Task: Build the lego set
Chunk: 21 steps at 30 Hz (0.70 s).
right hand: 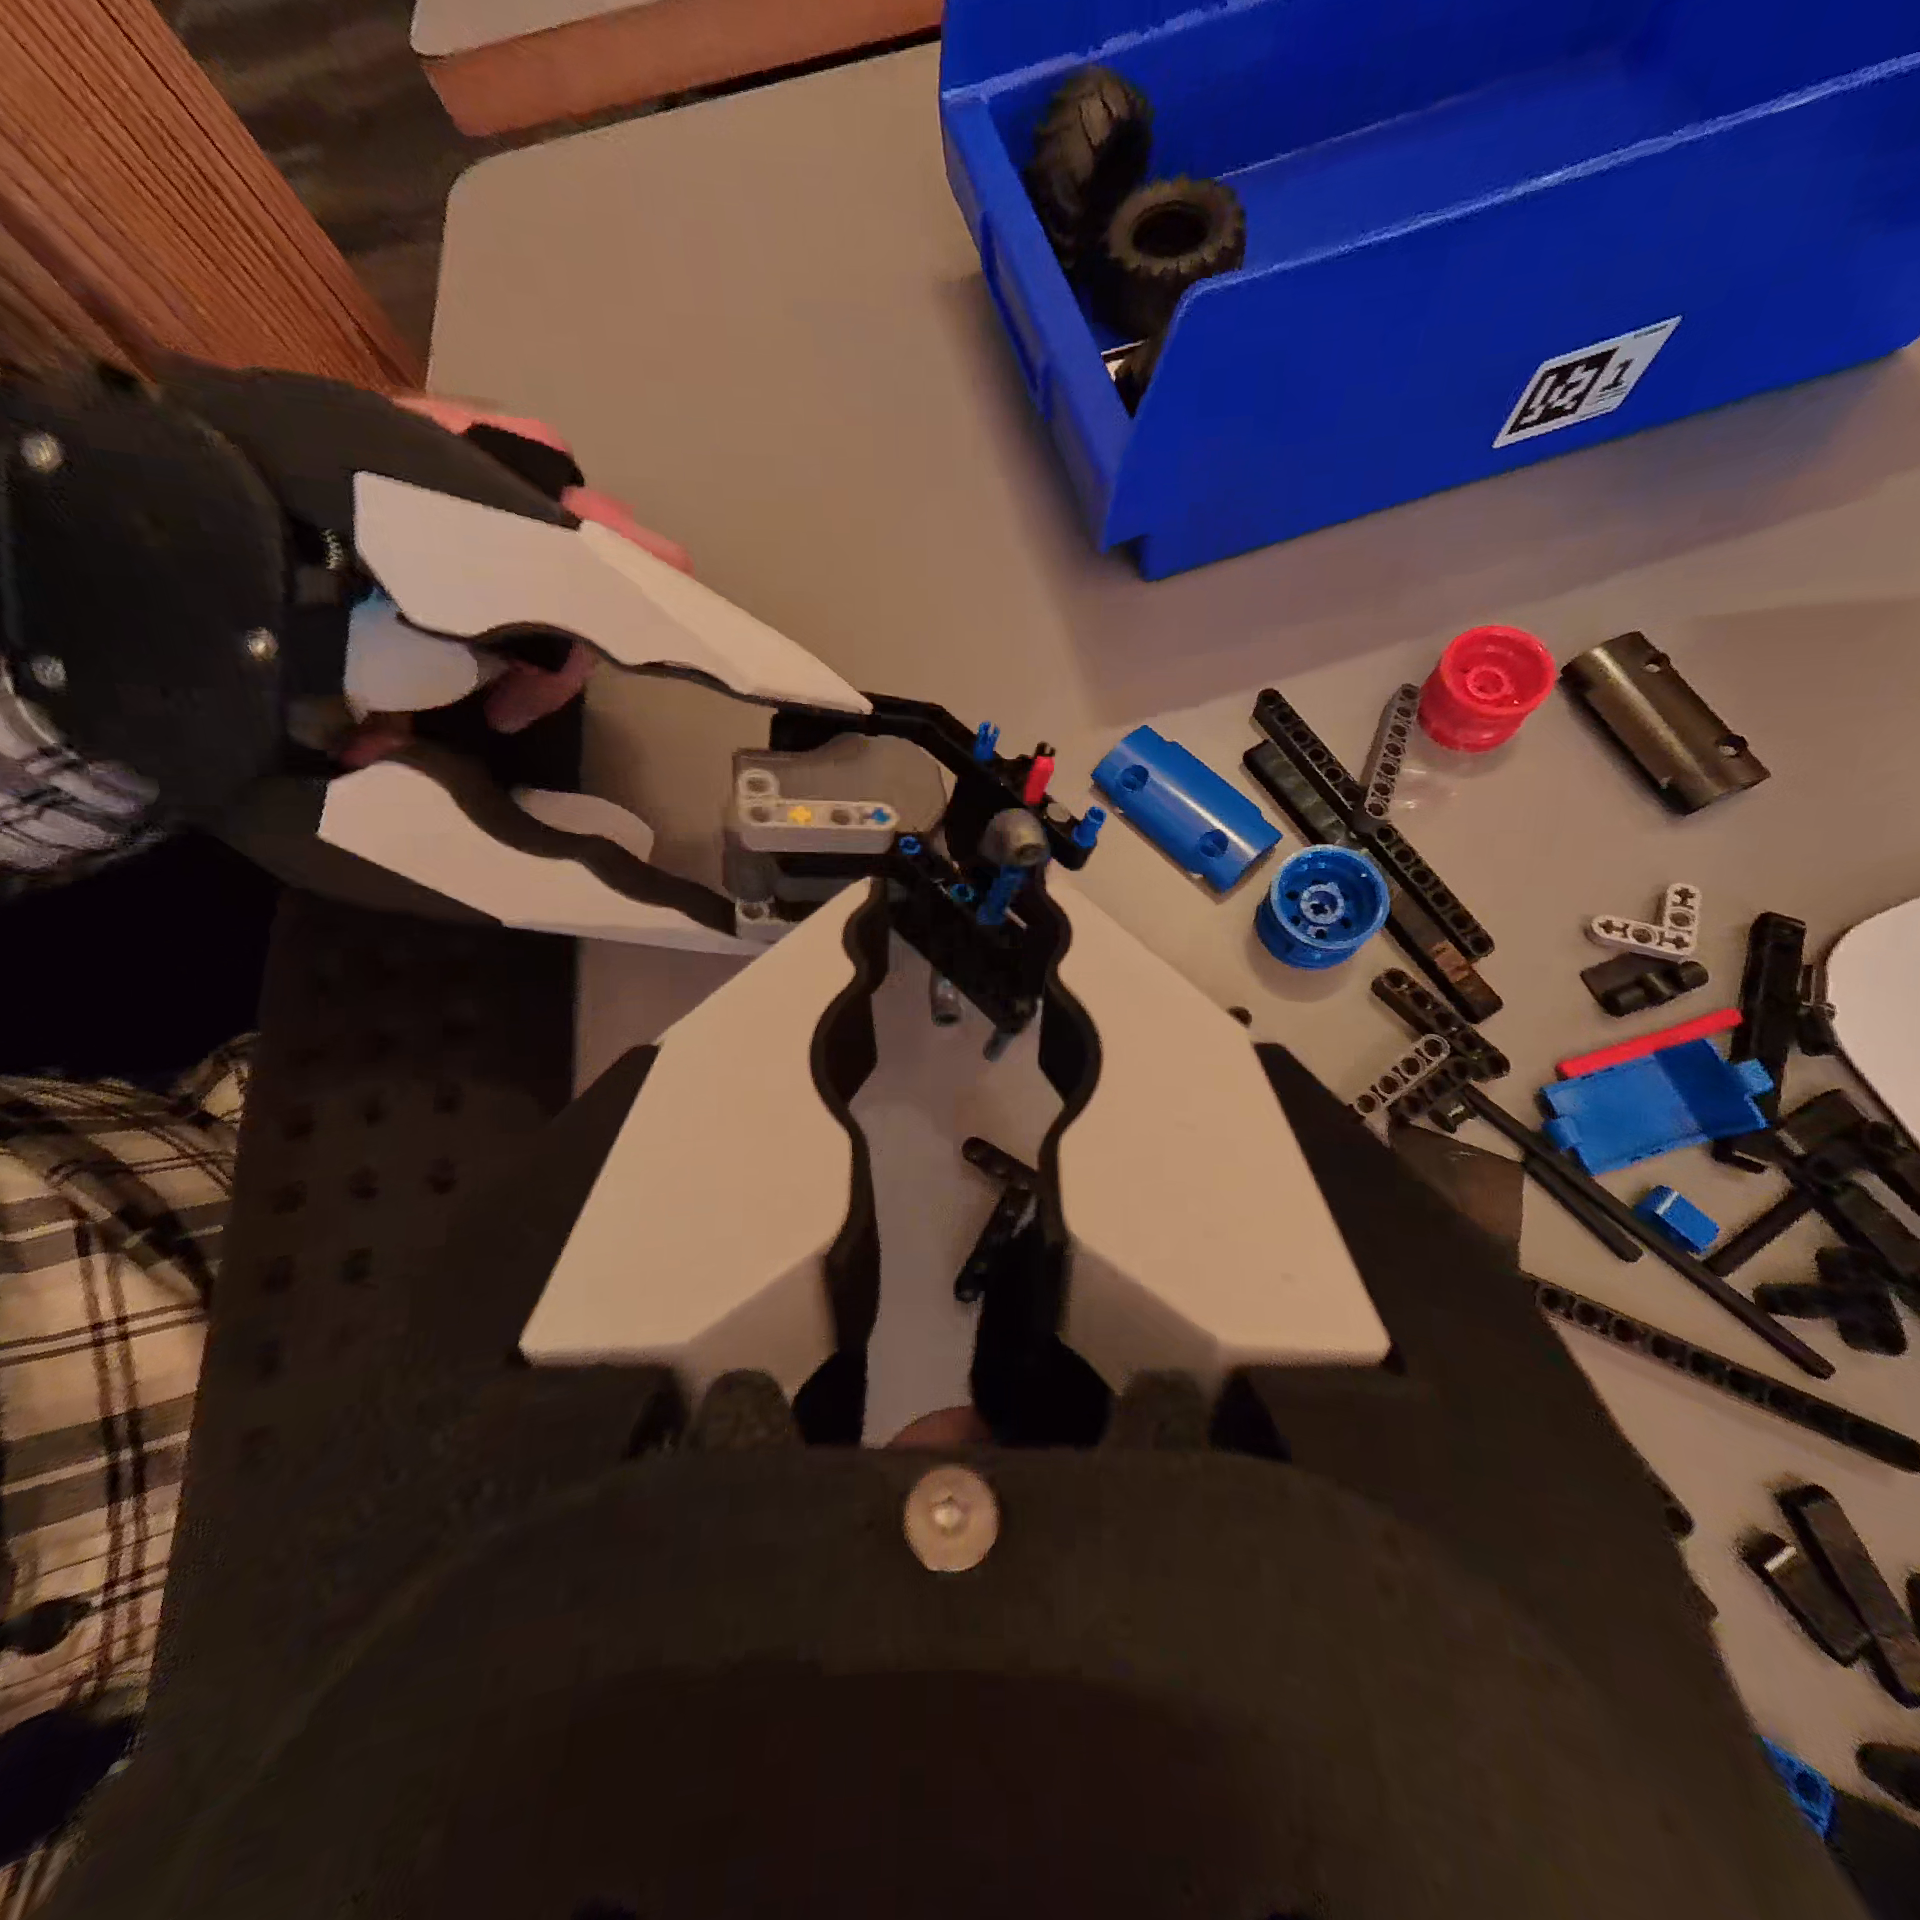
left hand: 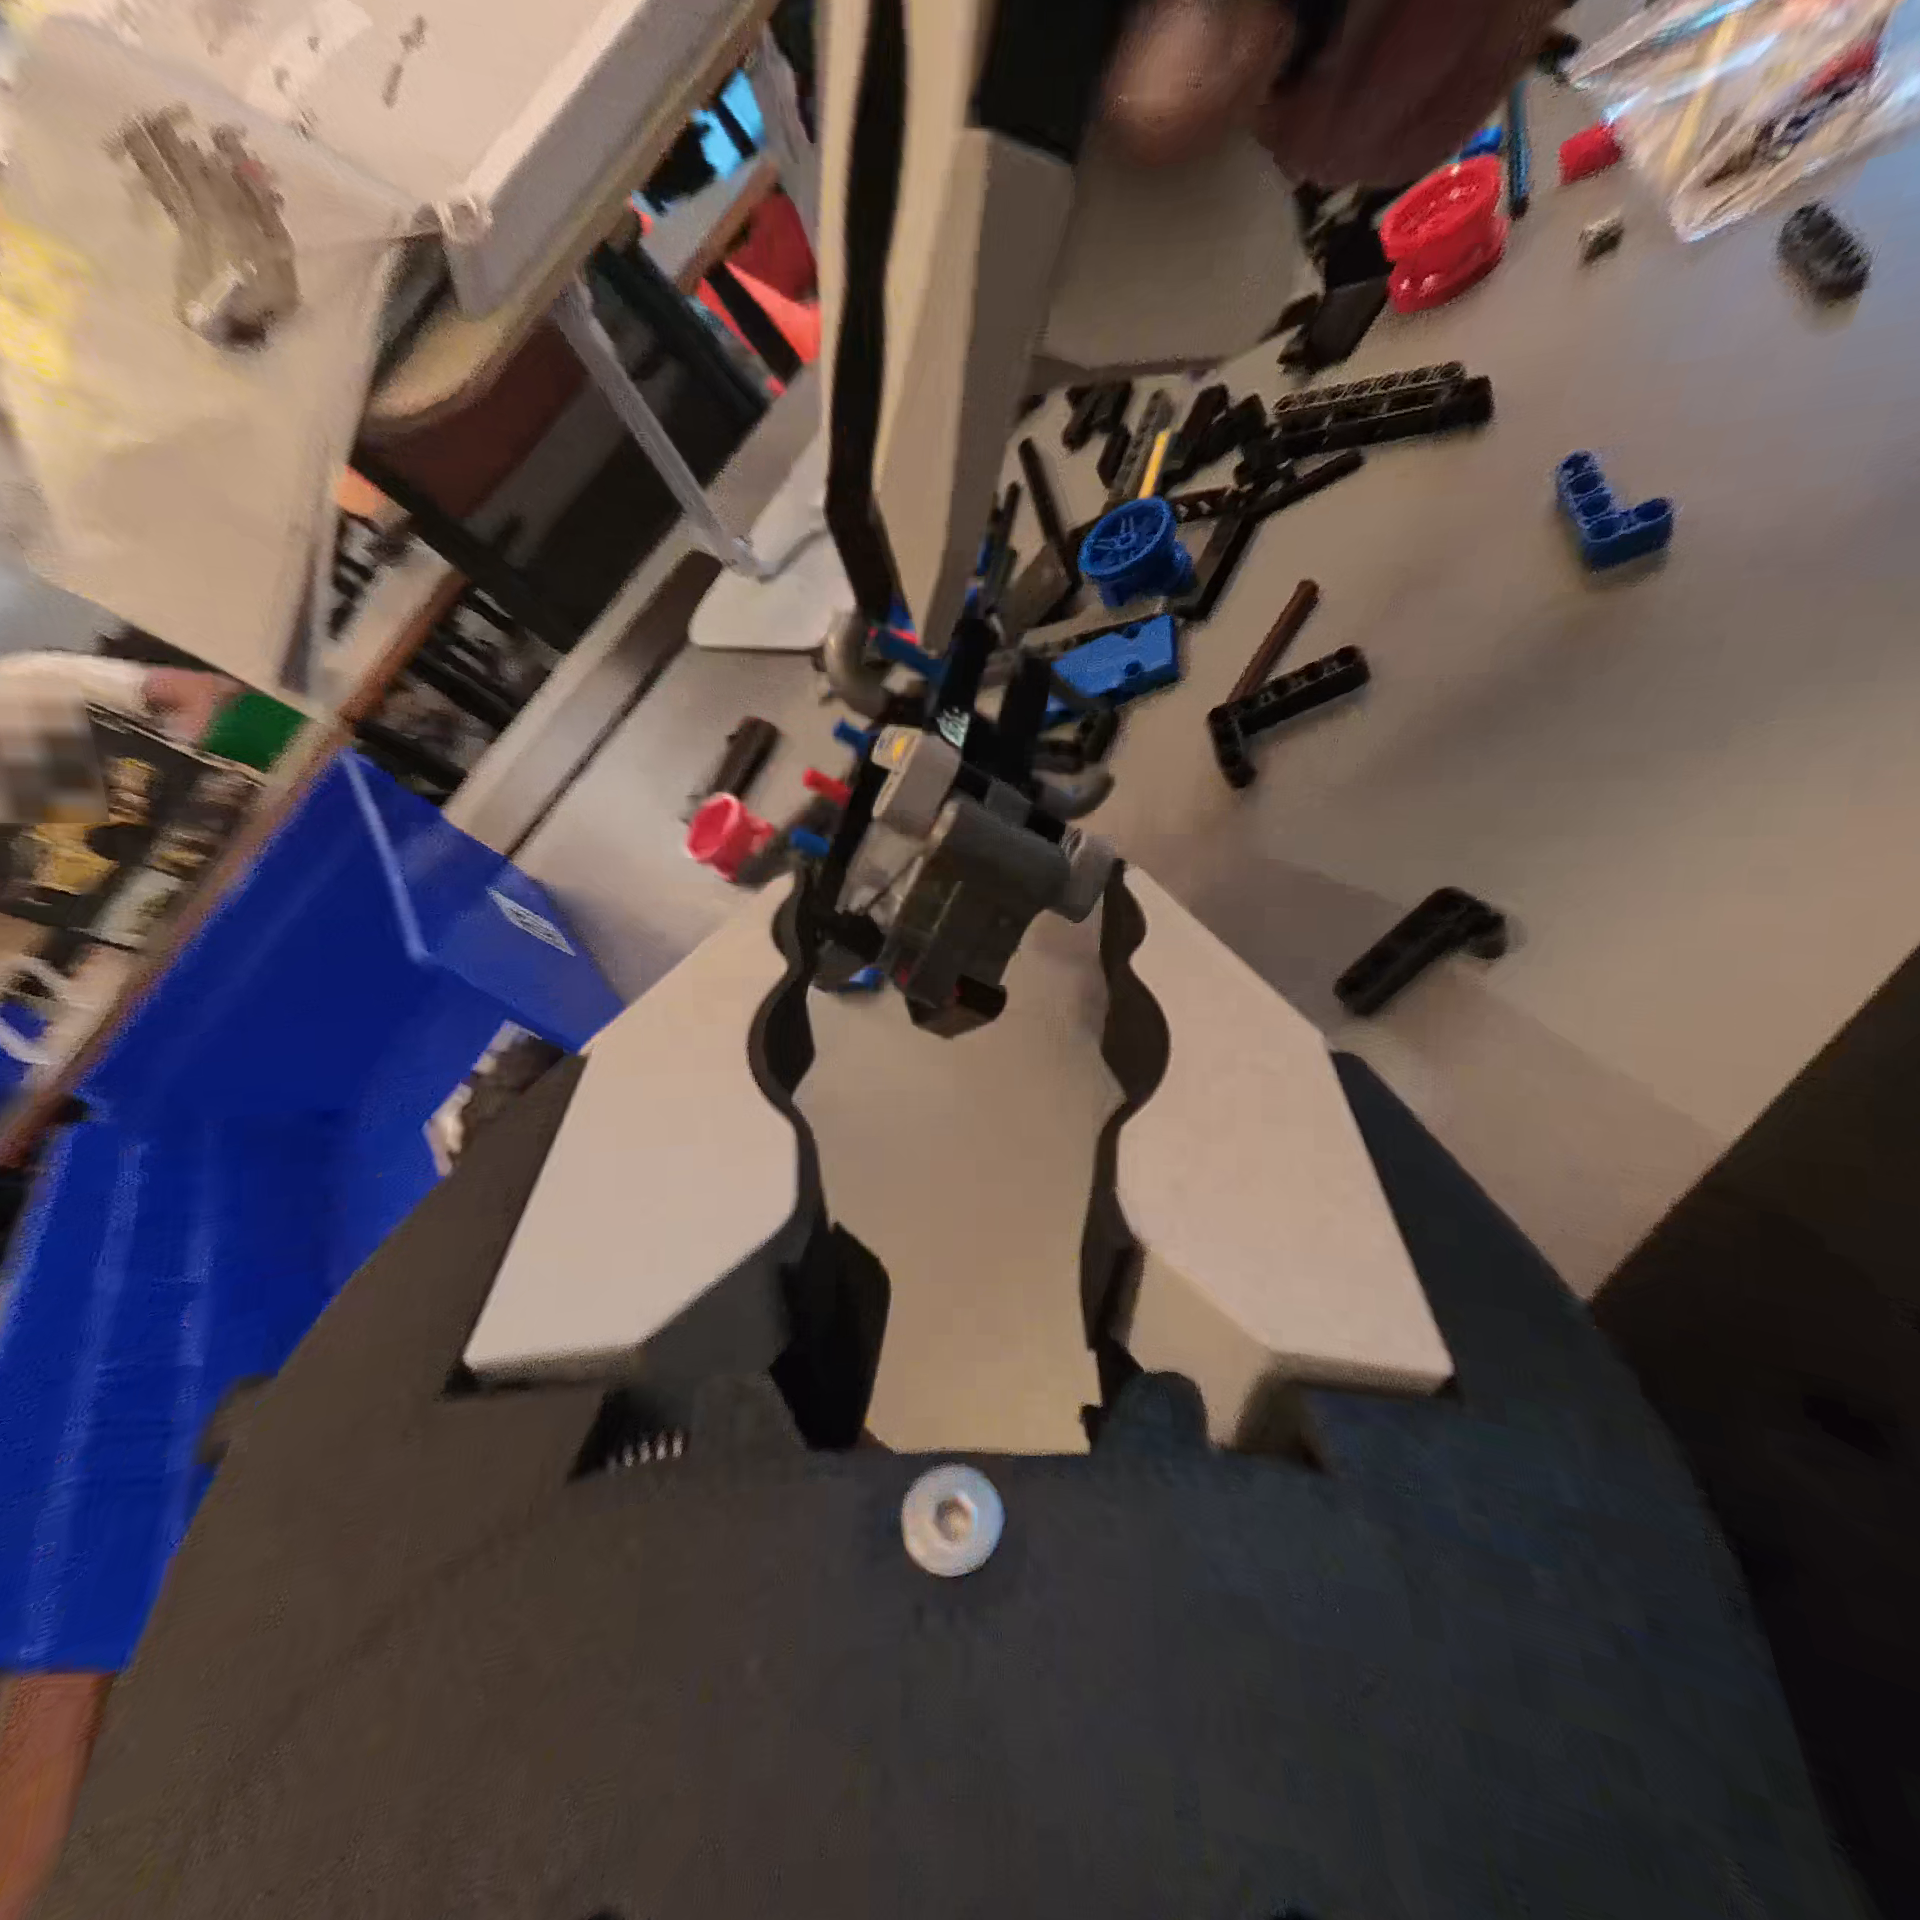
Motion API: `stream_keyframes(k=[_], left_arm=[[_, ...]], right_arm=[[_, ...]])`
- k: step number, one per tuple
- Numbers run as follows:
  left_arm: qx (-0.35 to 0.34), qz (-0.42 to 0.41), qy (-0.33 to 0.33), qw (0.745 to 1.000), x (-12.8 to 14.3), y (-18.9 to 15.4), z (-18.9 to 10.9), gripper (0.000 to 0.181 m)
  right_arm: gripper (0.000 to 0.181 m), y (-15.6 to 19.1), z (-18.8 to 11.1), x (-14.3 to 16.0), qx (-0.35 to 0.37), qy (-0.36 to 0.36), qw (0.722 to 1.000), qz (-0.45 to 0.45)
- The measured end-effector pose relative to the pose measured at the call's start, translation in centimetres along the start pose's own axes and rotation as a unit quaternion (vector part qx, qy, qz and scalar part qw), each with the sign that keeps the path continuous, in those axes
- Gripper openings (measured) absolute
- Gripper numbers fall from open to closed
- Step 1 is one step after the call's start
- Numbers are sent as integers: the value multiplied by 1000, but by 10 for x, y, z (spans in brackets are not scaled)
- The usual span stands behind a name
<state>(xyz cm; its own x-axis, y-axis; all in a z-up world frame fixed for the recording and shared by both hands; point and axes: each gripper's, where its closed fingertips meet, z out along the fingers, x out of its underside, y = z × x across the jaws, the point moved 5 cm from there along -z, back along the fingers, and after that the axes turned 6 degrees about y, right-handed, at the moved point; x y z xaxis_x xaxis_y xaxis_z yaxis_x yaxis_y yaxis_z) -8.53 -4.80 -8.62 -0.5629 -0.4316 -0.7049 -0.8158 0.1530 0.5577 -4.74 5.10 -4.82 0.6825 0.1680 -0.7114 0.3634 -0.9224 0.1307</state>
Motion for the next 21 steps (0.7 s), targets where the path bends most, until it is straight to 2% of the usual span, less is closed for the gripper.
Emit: stream_keyframes(k=[2, 7, 13, 18, 19, 21], left_arm=[[43, -47, 10, 998, 8, 0, 3, 53], [97, -126, 7, 987, 14, 9, 4, 53], [192, -231, 22, 954, 23, 20, 8, 52], [265, -270, 103, 920, 44, 17, 14, 51], [282, -278, 110, 912, 46, 16, 13, 43], [284, -285, 118, 908, 50, 17, 15, 40]], right_arm=[[27, 1, 2, 0, -10, -13, 1000, 6], [29, 3, -1, 3, -5, -28, 1000, 2], [29, 3, -8, 20, 2, -31, 1000, 4], [29, 1, -16, 33, 9, -39, 999, 8], [29, 1, -17, 36, 9, -40, 999, 11], [29, -1, -18, 41, 9, -41, 999, 15]])
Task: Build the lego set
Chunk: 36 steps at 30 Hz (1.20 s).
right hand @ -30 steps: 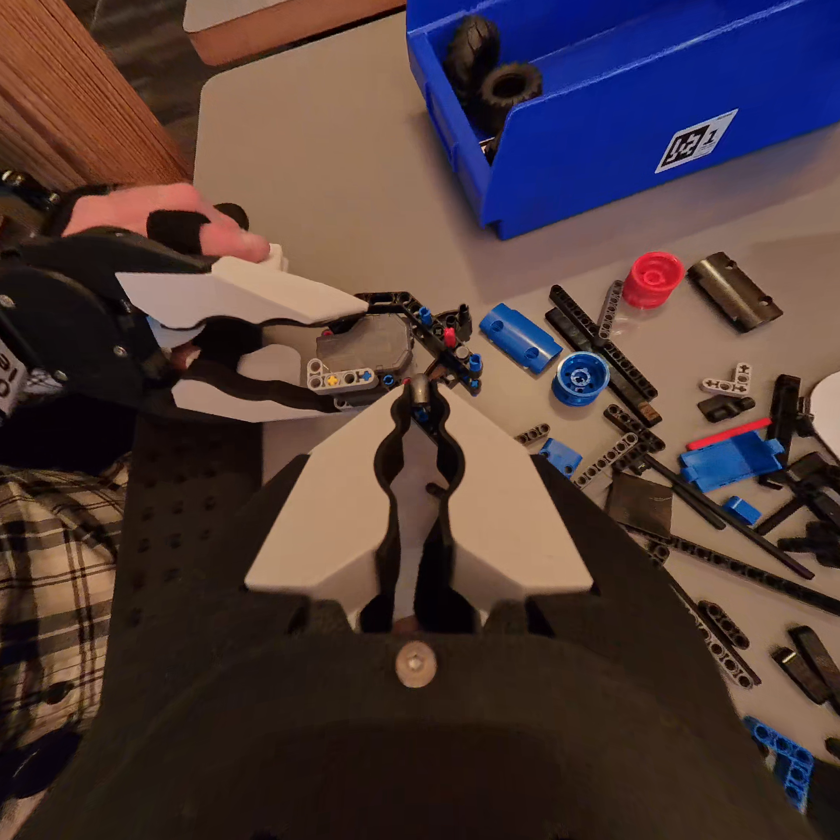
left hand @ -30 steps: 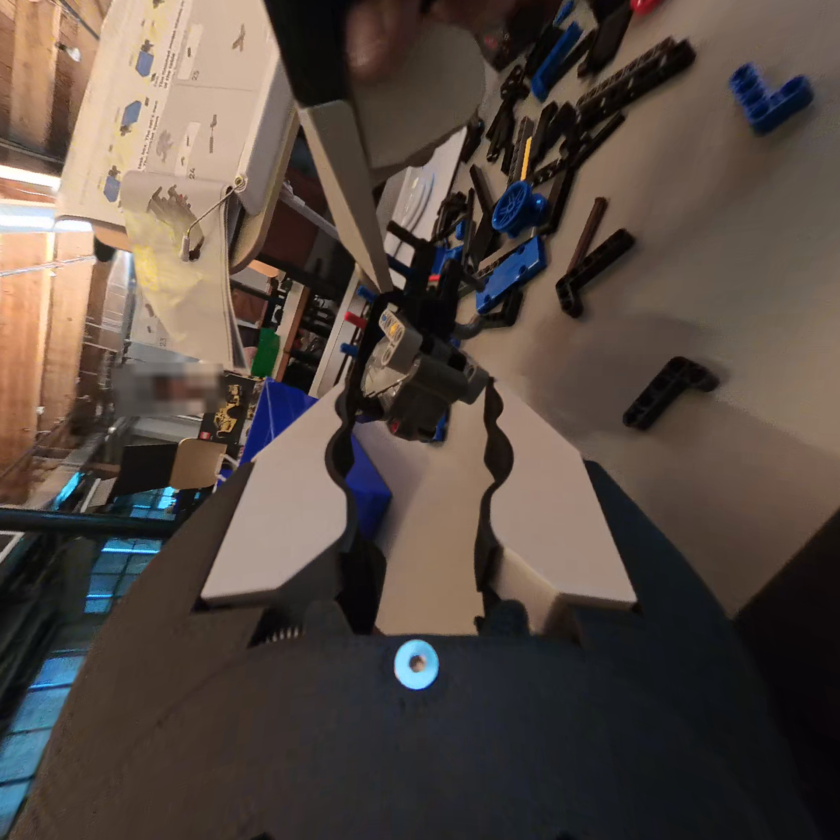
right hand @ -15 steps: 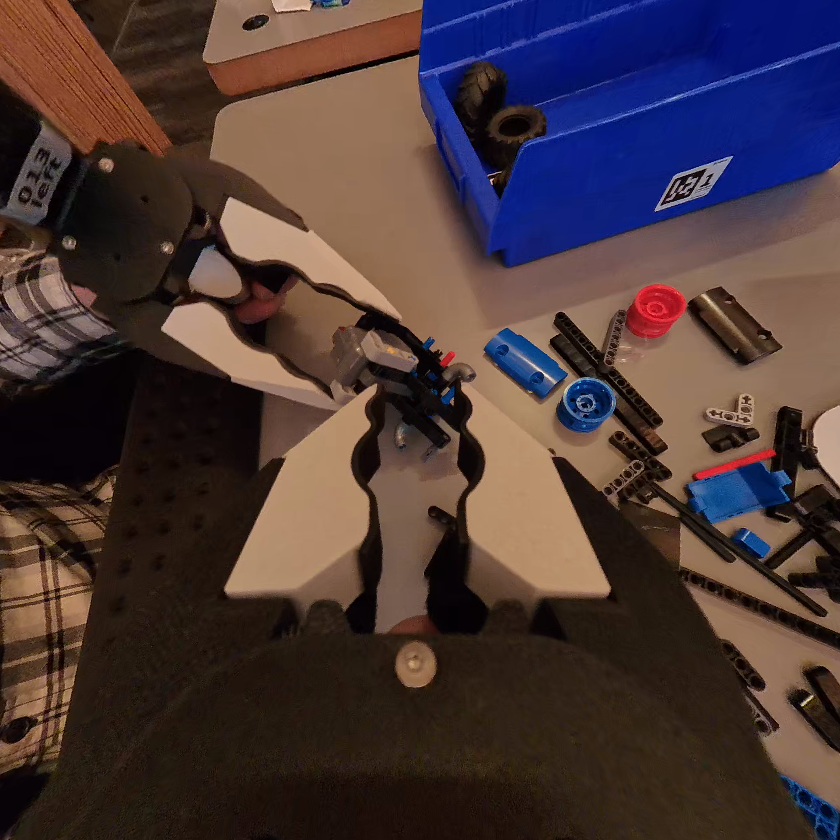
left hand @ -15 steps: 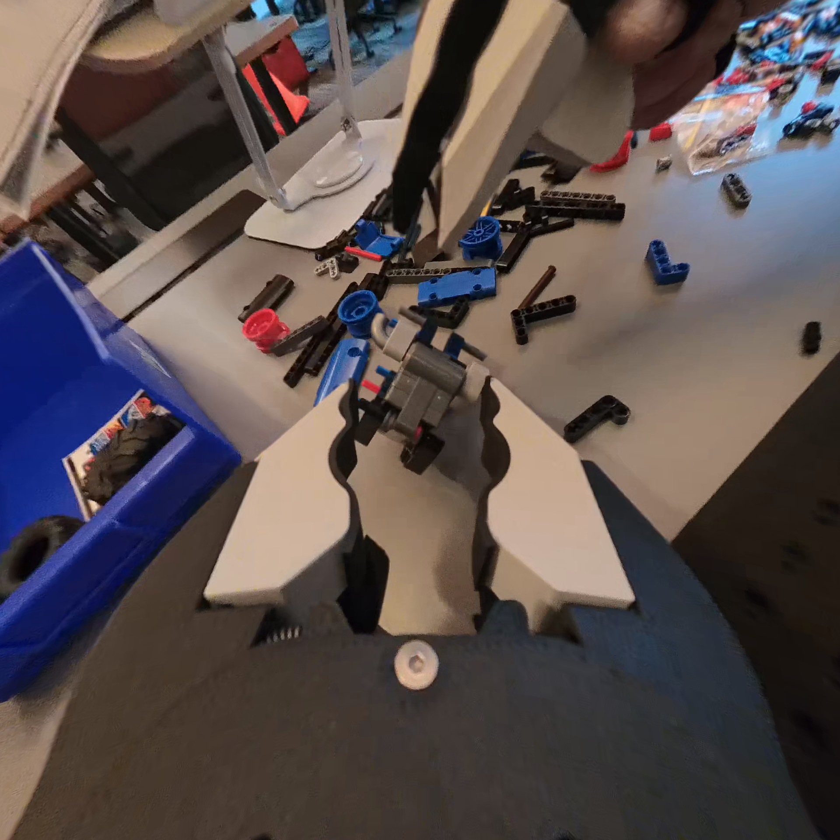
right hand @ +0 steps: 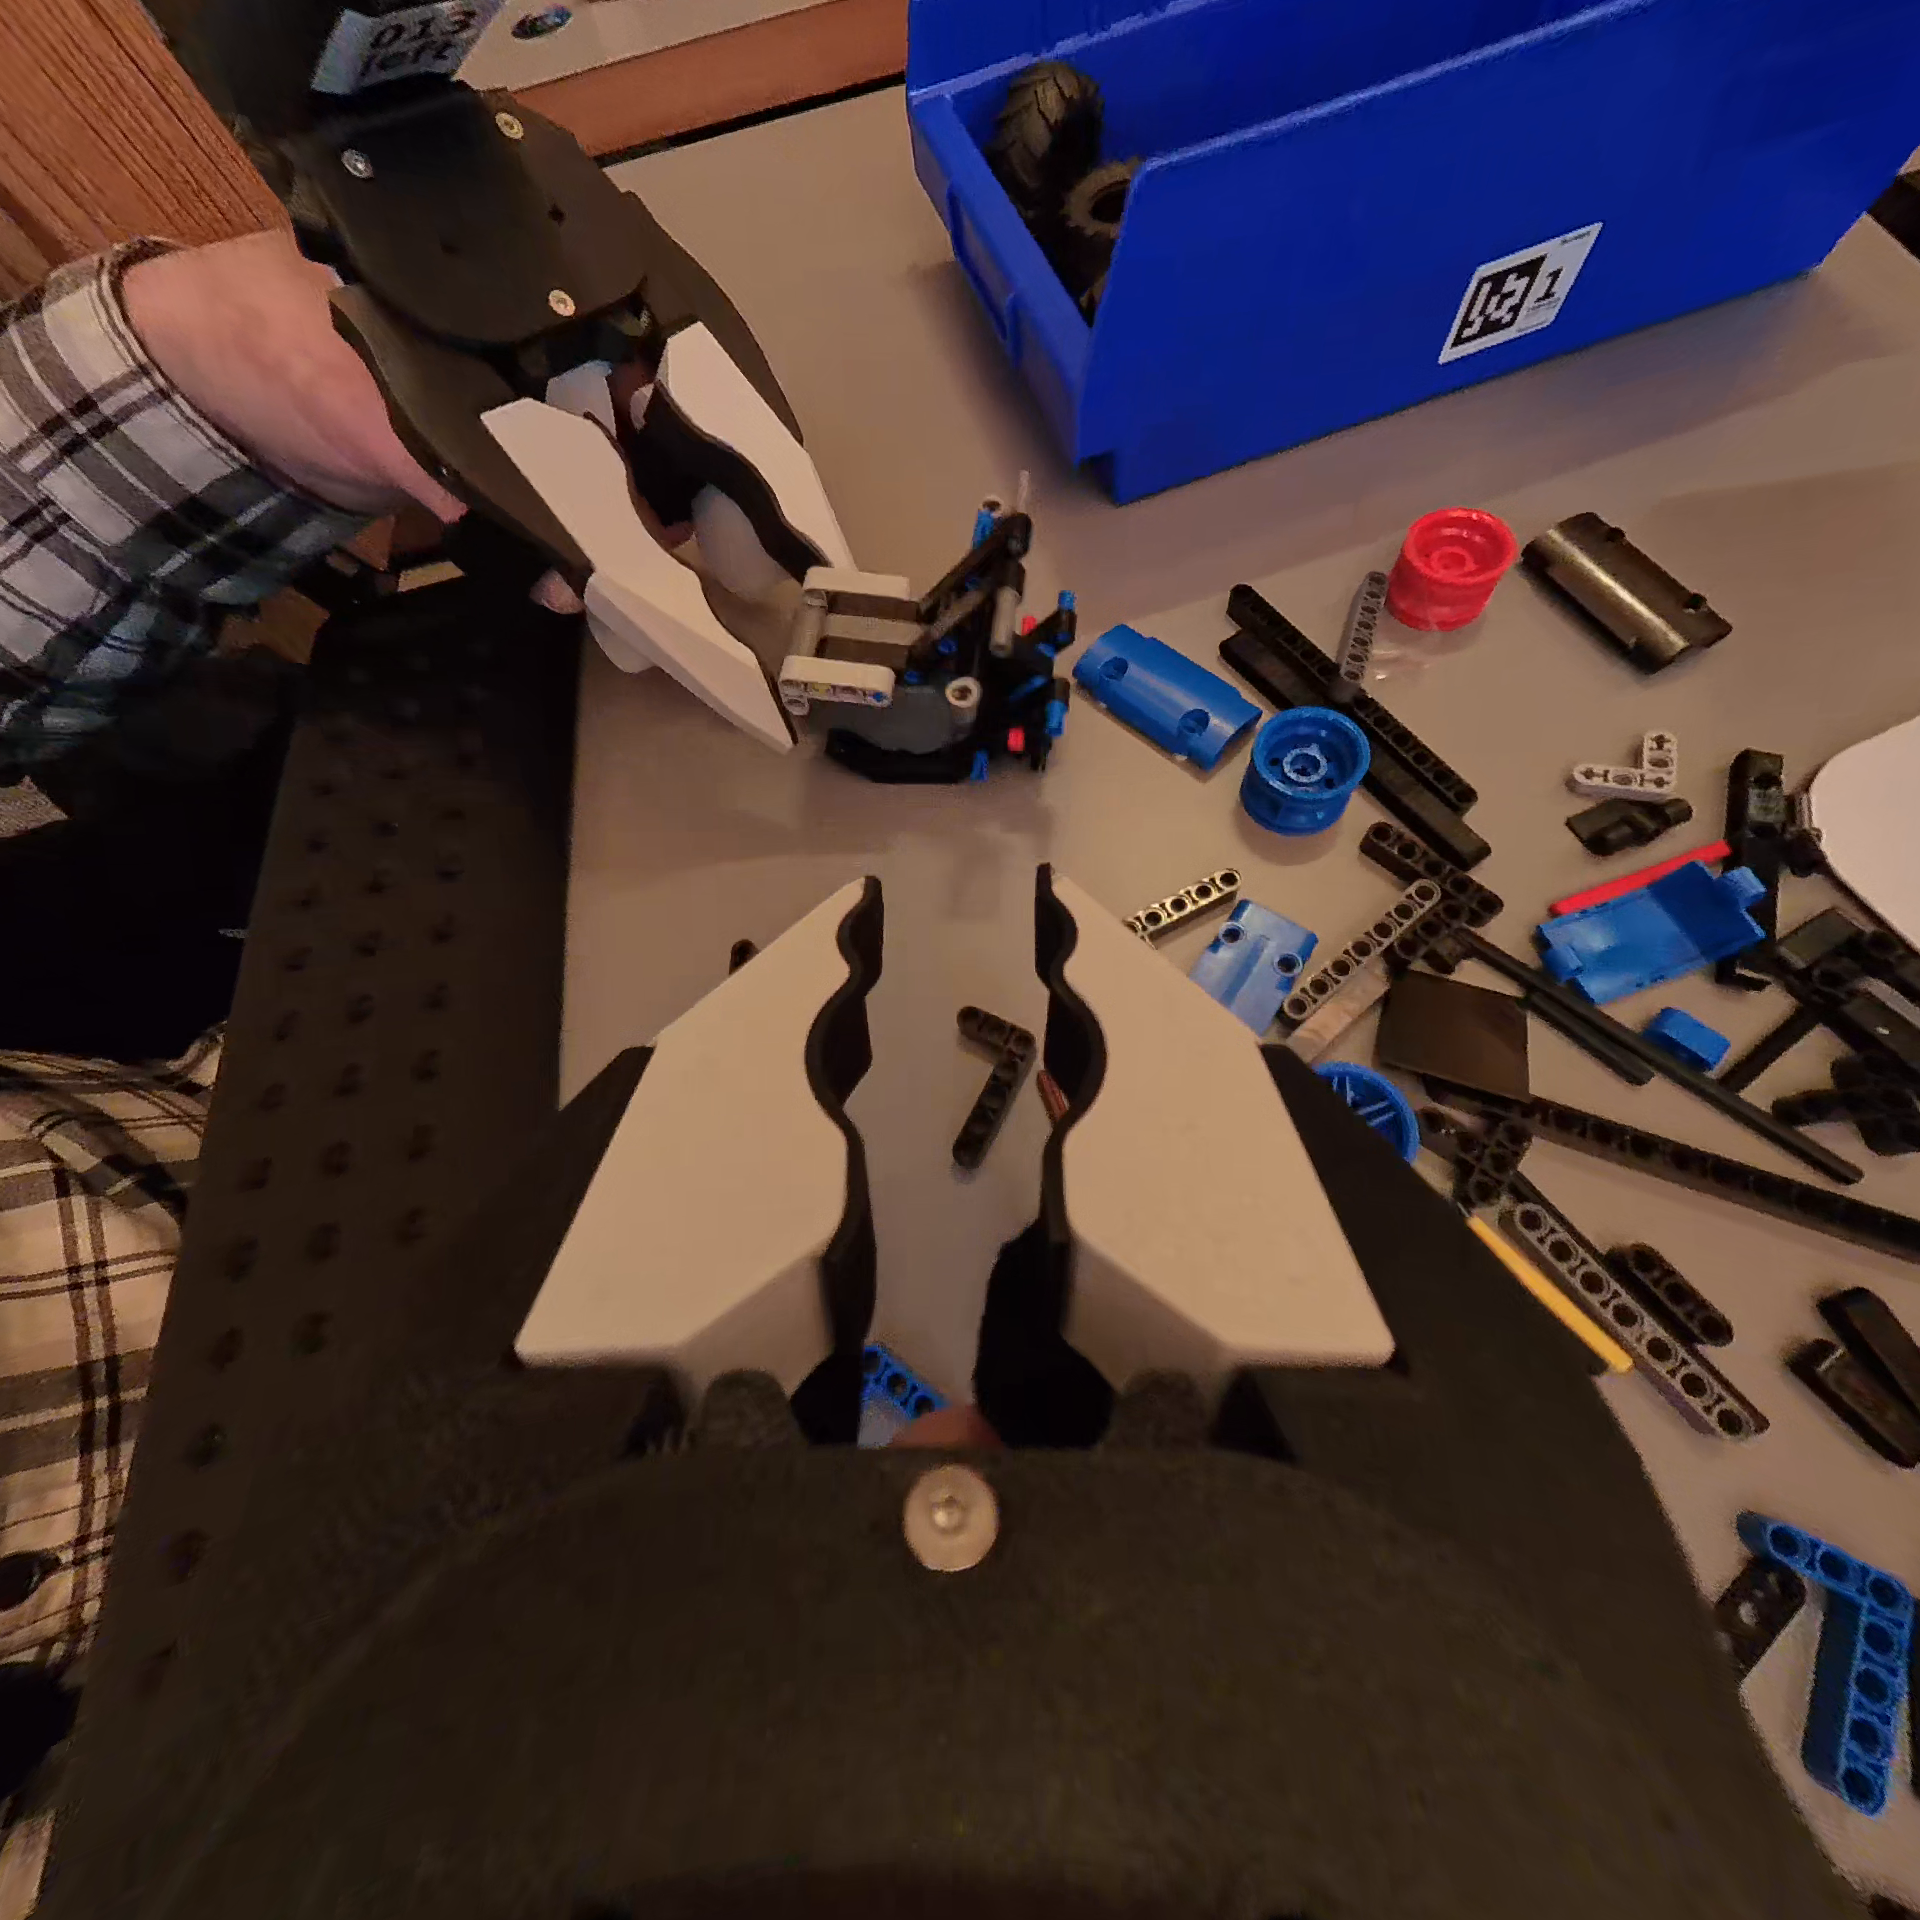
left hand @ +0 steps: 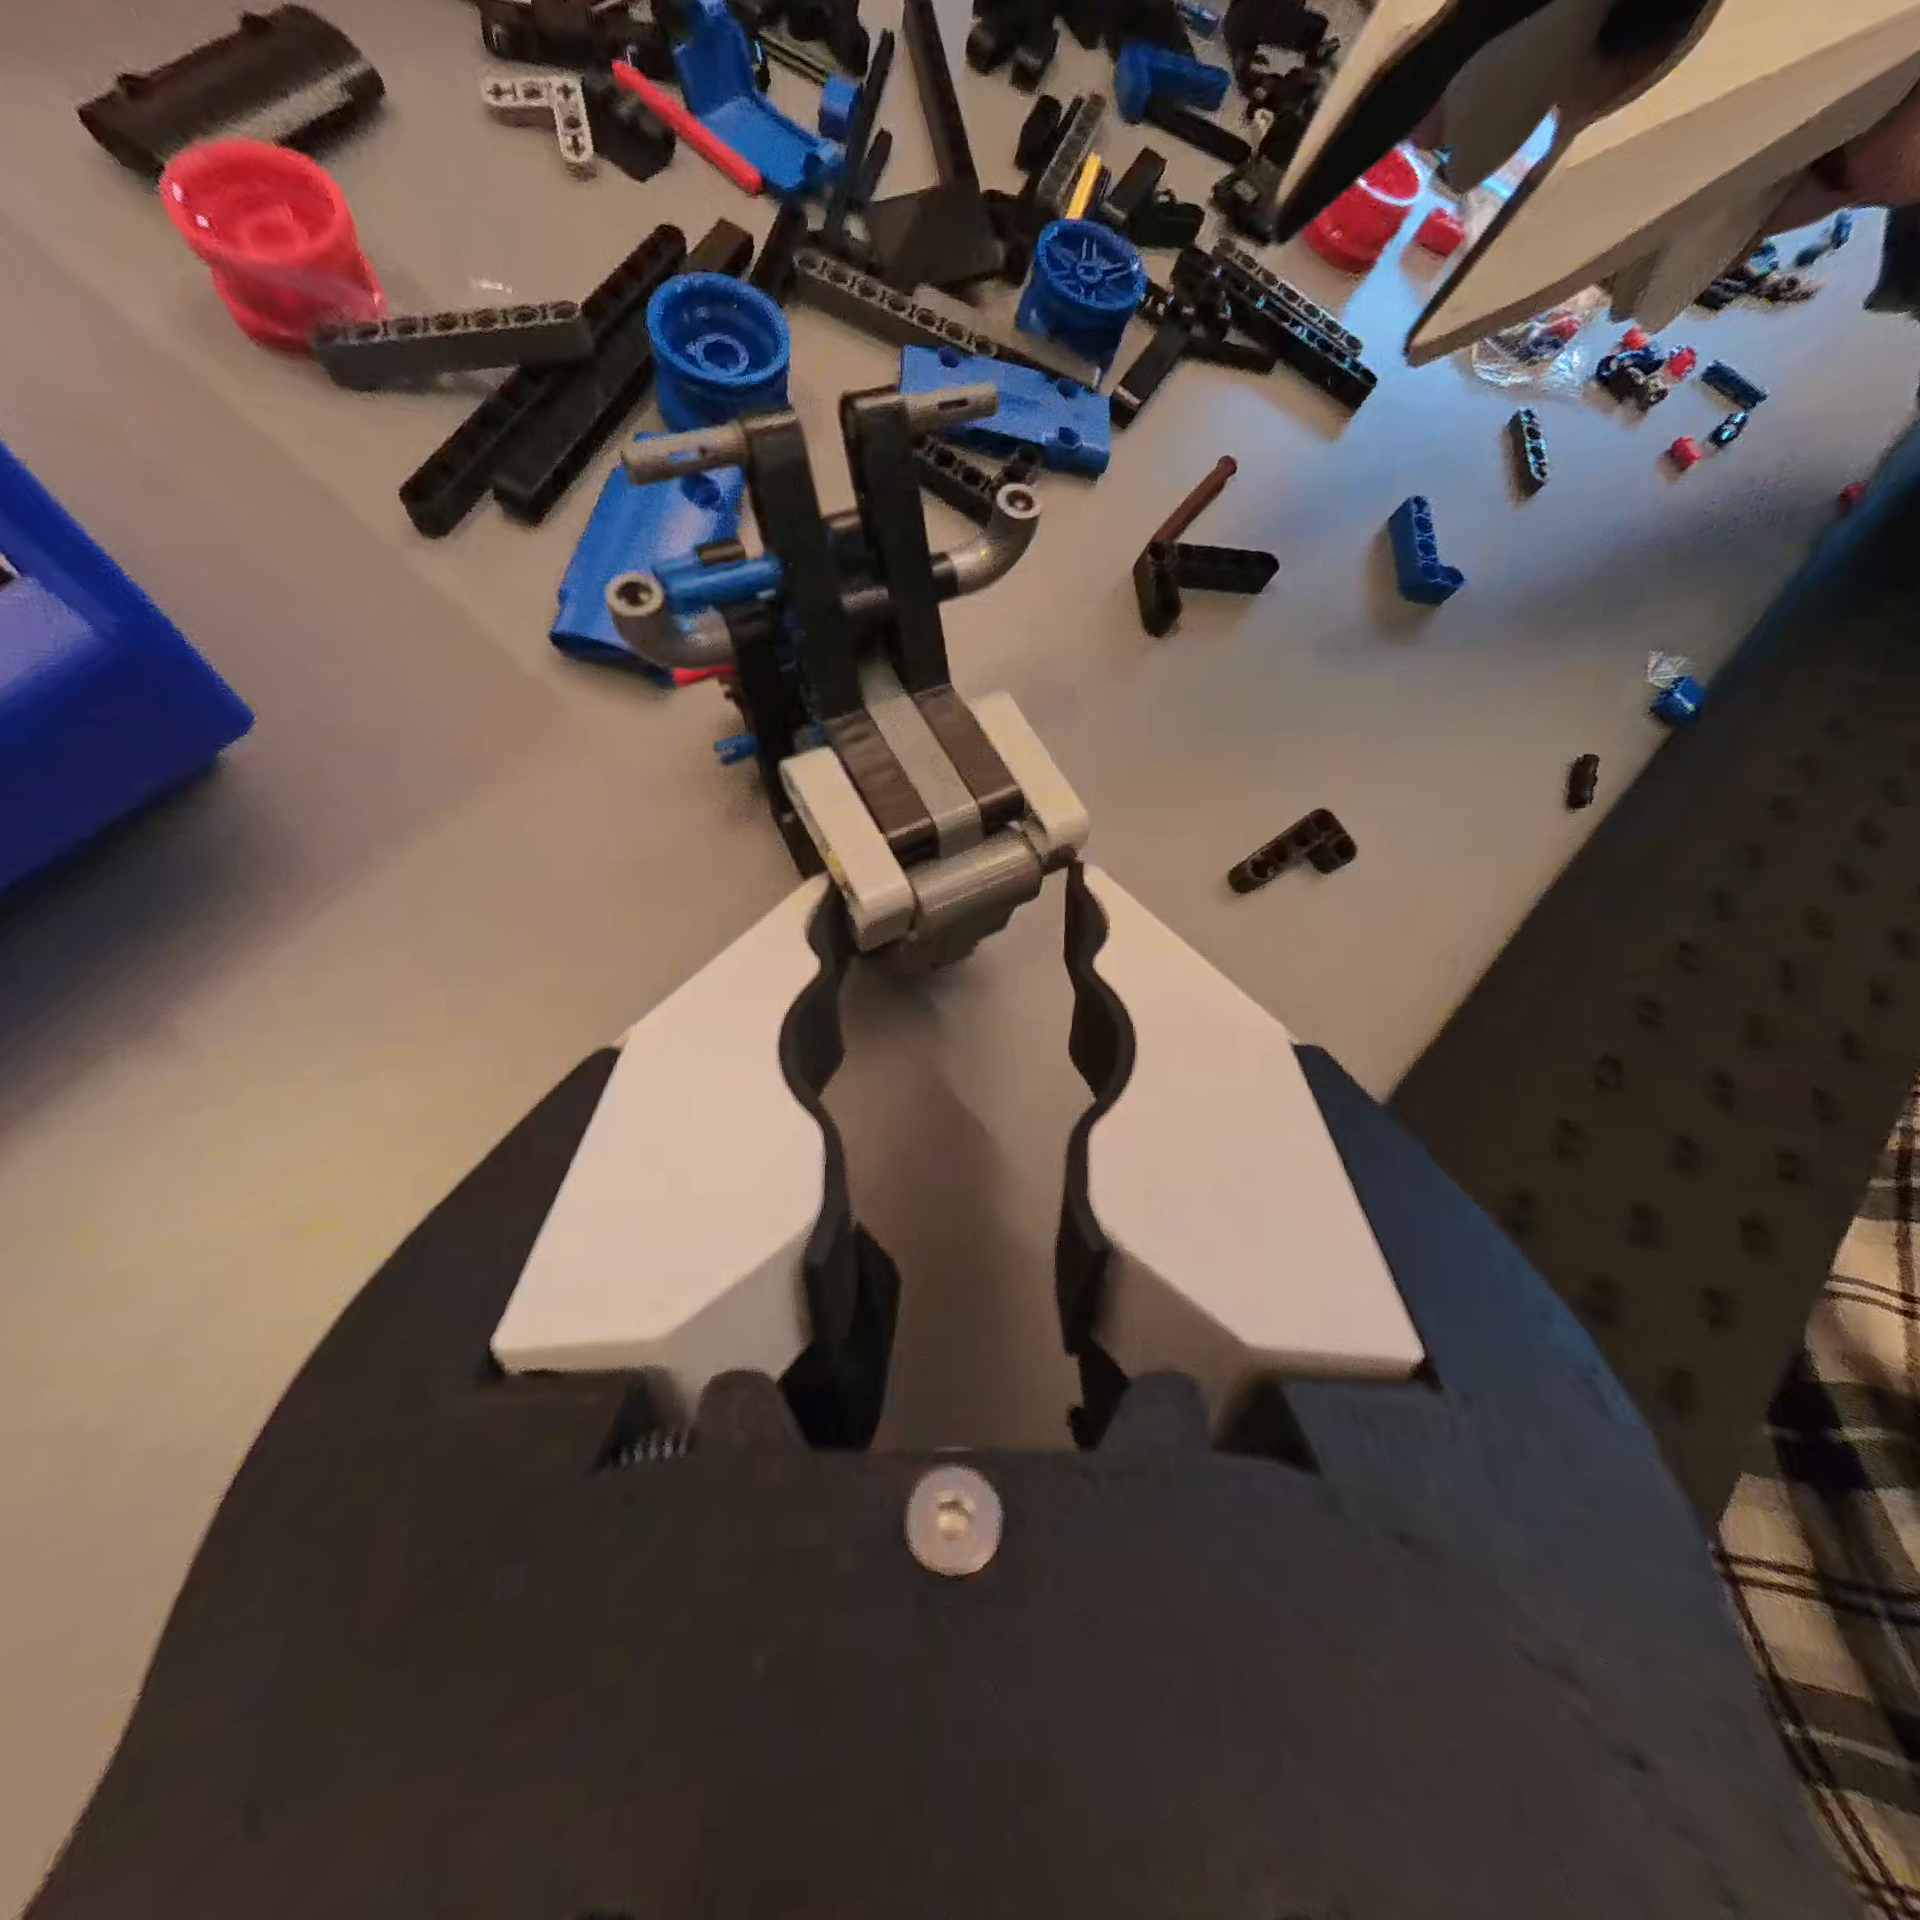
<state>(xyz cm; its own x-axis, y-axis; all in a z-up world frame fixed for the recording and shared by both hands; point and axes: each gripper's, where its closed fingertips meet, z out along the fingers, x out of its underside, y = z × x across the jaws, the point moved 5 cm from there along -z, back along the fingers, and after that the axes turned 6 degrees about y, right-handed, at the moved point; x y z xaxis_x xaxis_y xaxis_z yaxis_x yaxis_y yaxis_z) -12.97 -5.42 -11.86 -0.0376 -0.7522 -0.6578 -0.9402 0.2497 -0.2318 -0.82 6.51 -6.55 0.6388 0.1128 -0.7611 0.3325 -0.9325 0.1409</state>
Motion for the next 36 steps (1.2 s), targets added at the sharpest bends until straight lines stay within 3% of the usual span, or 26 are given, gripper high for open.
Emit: stream_keyframes(k=[4, 6, 9, 12, 15, 18, 20, 29, 31, 33, 36], left_arm=[[9, 1, 10, 1000, 4, 0, 1, 42], [6, 9, 5, 1000, 5, -2, 0, 52], [-35, 38, 9, 999, 8, -3, -4, 72], [-81, 60, -6, 995, 4, -9, -7, 76], [-136, 87, 3, 987, -1, -10, -2, 73], [-175, 95, 11, 980, -5, -6, 7, 53], [-188, 107, 17, 976, -6, -5, 9, 52], [-153, 113, 39, 981, 5, 15, -8, 46], [-165, 125, 47, 977, 8, 21, -10, 51], [-160, 130, 50, 977, 11, 18, -8, 70], [-175, 149, 54, 972, 11, 16, 1, 70]], right_arm=[[30, -3, -3, 8, 3, 4, 1000, -3], [30, -4, -7, 9, 9, 6, 1000, -7], [29, -6, -16, 12, 22, 6, 1000, -14], [29, -10, -24, 17, 38, 9, 999, -19], [29, -12, -30, 21, 46, 6, 999, -20], [29, -12, -31, 26, 48, 5, 999, -21], [29, -13, -31, 30, 49, 7, 999, -21], [29, -25, -34, 44, 47, 10, 999, -7], [29, -26, -35, 46, 47, 11, 999, -6], [29, -28, -35, 48, 47, 13, 999, -4], [29, -29, -33, 51, 51, 21, 998, -6]])
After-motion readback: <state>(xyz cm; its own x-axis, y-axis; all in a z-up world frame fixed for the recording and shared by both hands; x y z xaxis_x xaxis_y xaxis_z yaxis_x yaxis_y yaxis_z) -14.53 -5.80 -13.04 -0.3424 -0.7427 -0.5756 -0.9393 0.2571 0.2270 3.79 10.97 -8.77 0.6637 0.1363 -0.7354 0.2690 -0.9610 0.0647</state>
